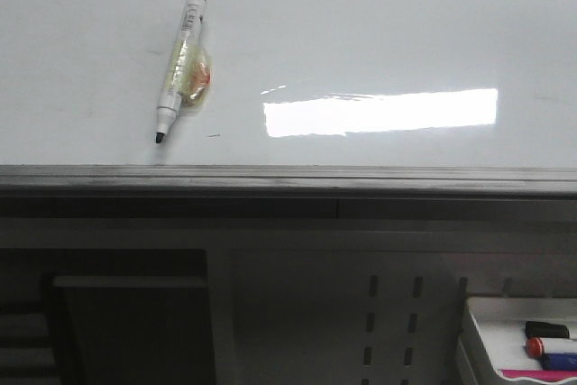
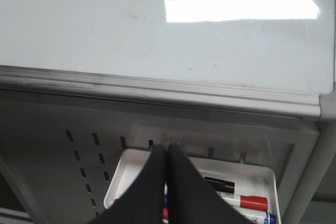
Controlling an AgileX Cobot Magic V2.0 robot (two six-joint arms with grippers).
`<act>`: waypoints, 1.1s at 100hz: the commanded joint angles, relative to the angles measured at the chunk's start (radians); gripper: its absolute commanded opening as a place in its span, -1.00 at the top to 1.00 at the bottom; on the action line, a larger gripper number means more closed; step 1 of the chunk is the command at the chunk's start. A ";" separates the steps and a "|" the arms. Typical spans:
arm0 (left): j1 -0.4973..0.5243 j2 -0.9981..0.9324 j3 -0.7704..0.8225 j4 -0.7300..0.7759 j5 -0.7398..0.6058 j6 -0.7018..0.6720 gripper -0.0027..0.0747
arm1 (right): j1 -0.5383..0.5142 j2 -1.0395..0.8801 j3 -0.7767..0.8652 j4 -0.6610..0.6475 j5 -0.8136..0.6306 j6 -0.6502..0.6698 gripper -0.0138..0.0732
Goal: Write number 4 on whiteboard
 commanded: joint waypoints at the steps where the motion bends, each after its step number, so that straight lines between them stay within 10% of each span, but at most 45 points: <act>1: 0.002 -0.026 0.034 -0.056 -0.103 -0.015 0.98 | -0.004 -0.011 0.019 0.004 -0.150 -0.001 0.78; 26: -0.094 -0.026 0.034 -0.669 -0.101 -0.048 0.98 | -0.004 -0.011 0.019 0.295 -0.283 -0.001 0.78; 78: -0.150 -0.024 0.019 -0.848 -0.049 -0.035 0.98 | -0.004 -0.011 -0.036 0.495 -0.266 -0.001 0.79; 110: -0.150 0.006 -0.093 -0.837 -0.007 0.246 0.98 | -0.004 -0.004 -0.171 0.465 -0.179 -0.005 0.79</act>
